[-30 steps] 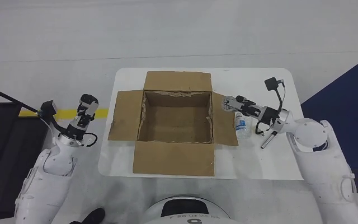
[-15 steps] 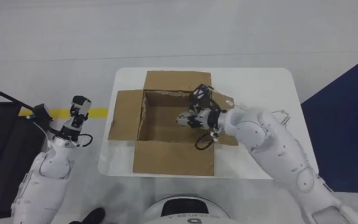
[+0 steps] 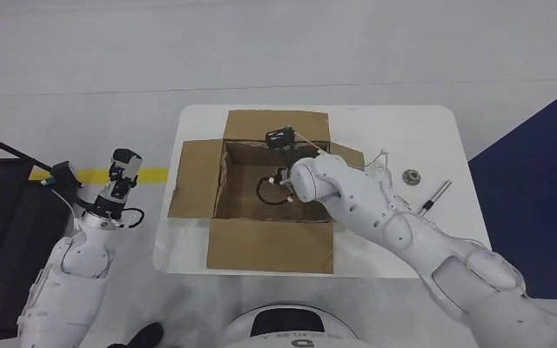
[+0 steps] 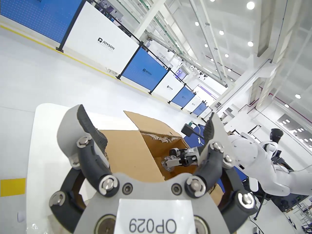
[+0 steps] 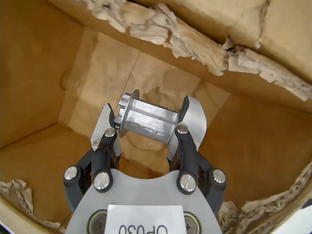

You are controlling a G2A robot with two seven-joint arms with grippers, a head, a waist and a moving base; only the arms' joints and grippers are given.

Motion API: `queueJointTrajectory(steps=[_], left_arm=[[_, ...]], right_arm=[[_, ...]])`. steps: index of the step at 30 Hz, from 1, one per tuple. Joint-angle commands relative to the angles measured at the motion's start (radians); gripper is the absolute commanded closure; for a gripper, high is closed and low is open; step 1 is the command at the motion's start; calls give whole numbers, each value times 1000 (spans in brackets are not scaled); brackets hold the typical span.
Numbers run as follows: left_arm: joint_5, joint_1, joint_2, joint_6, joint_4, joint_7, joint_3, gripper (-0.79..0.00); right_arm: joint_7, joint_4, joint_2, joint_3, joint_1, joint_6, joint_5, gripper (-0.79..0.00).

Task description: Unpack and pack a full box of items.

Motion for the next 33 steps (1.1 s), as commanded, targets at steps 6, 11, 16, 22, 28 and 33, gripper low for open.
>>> queueJointTrajectory(steps=[6, 11, 16, 22, 28, 33], left_arm=[[0, 0, 0, 0, 0, 0, 0, -785], [0, 0, 0, 0, 0, 0, 0, -785], [0, 0, 0, 0, 0, 0, 0, -785], [0, 0, 0, 0, 0, 0, 0, -785], [0, 0, 0, 0, 0, 0, 0, -785], [0, 0, 0, 0, 0, 0, 0, -785]], right_arm=[[5, 102, -55, -39, 30, 62, -3, -662], [-5, 49, -52, -1, 16, 88, -24, -754], [-93, -216, 15, 142, -114, 87, -97, -767], [-162, -608, 137, 483, -491, 55, -231, -785], [-280, -705, 172, 764, -761, 3, -106, -785], [-282, -701, 172, 781, -775, -10, -76, -785]])
